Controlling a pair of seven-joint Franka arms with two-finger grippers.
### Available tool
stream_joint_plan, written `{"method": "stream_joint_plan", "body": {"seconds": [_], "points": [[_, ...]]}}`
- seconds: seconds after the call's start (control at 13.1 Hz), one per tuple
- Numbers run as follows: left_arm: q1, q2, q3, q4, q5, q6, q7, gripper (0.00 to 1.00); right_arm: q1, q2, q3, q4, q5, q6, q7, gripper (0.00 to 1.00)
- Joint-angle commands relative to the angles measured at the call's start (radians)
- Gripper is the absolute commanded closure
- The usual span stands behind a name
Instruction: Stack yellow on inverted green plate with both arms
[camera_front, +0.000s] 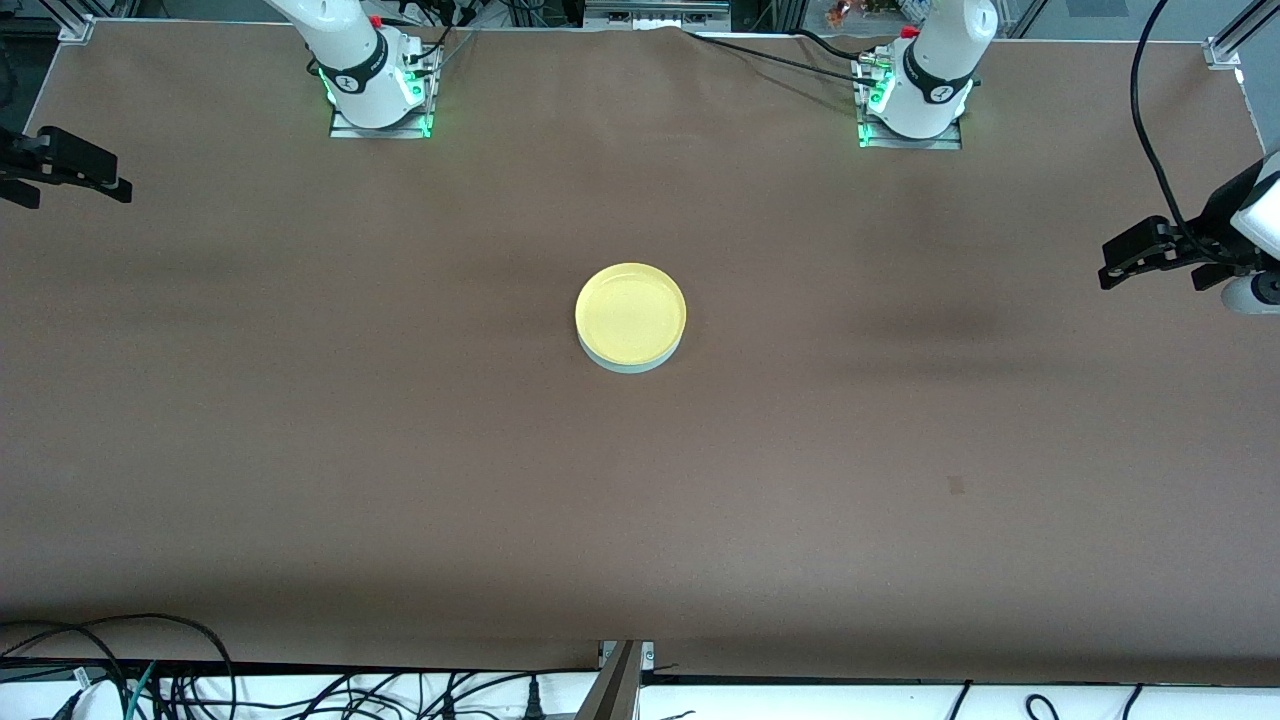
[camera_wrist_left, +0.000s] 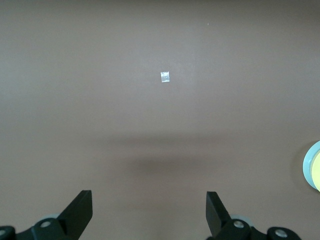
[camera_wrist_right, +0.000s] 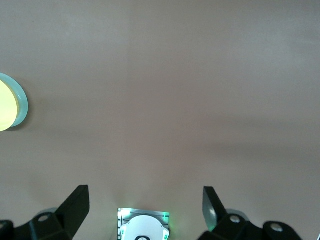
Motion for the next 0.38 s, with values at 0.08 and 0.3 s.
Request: {"method": "stream_joint_plan", "body": {"seconds": [0.08, 0.3], "points": [[0.000, 0.014, -0.004, 0.026, 0.015, -0.003, 0.008, 0.00, -0.012, 0.011, 0.018, -0.015, -0.020, 0.020, -0.014, 0.00], [0.001, 0.014, -0.004, 0.026, 0.015, -0.003, 0.008, 0.00, -0.010, 0.026, 0.018, 0.007, -0.015, 0.017, -0.014, 0.00]]}}
